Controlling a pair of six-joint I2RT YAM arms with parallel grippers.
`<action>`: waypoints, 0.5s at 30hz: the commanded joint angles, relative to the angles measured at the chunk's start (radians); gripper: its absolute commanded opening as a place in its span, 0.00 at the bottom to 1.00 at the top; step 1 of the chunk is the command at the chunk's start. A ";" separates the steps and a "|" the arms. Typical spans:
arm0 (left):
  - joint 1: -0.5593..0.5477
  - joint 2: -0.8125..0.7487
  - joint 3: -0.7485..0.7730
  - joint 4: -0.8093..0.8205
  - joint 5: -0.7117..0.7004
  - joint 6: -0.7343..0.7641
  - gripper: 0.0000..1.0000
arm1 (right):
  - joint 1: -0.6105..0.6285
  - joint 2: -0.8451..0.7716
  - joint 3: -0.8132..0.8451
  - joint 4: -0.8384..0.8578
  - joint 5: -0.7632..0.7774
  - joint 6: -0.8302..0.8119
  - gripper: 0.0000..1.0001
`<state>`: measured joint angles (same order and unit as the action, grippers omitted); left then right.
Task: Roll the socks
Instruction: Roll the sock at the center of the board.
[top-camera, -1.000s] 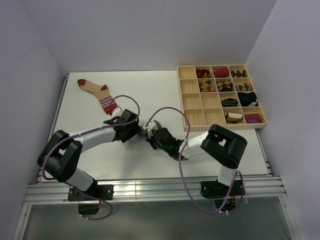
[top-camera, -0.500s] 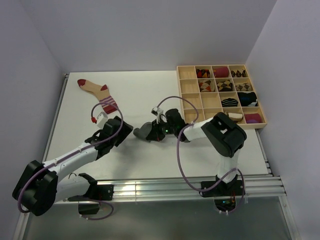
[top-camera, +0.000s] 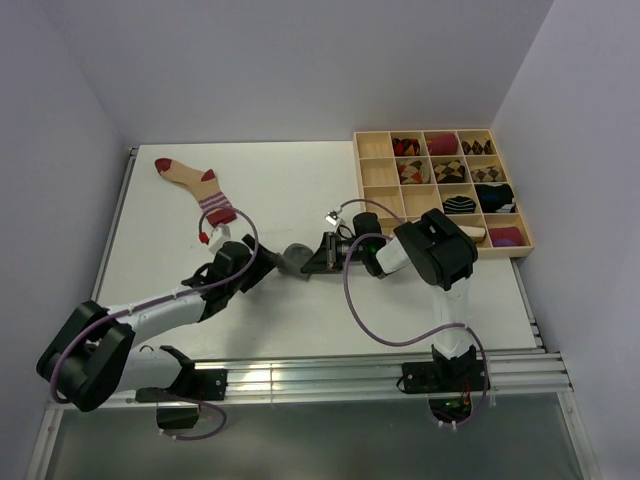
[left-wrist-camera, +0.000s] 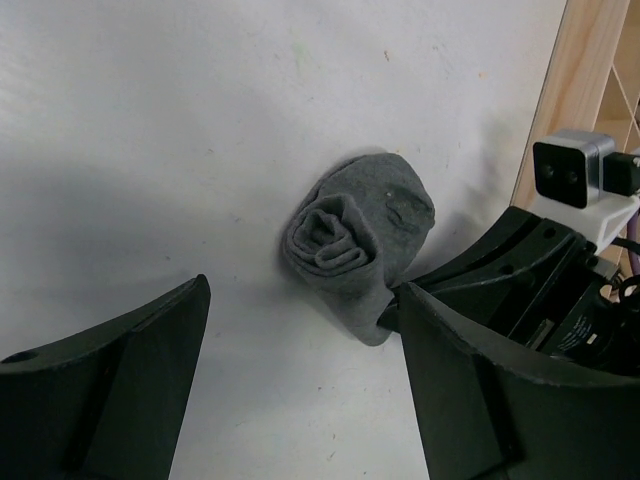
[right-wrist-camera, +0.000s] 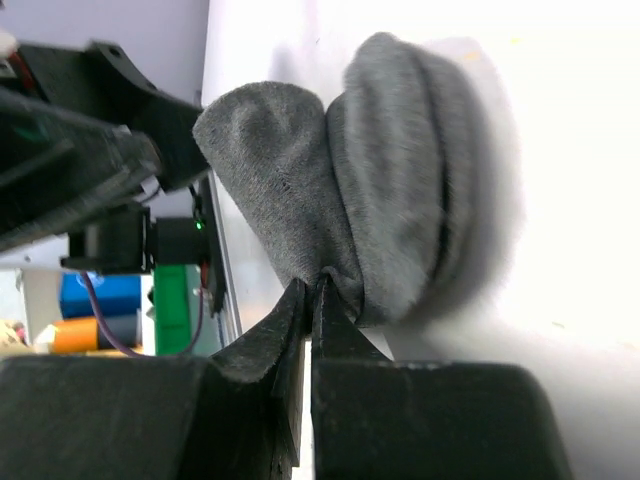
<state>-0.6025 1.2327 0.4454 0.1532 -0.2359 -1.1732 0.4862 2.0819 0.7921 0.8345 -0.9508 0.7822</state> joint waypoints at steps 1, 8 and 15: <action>-0.013 0.048 0.039 0.103 0.038 0.056 0.81 | -0.029 0.036 -0.010 -0.026 0.033 0.042 0.00; -0.017 0.149 0.069 0.146 0.073 0.072 0.79 | -0.035 0.052 0.012 -0.089 0.044 0.031 0.00; -0.022 0.171 0.059 0.215 0.078 0.083 0.79 | -0.034 0.030 0.042 -0.199 0.078 -0.047 0.00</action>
<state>-0.6163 1.4071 0.4820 0.2775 -0.1715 -1.1179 0.4572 2.1021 0.8242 0.7650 -0.9565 0.8127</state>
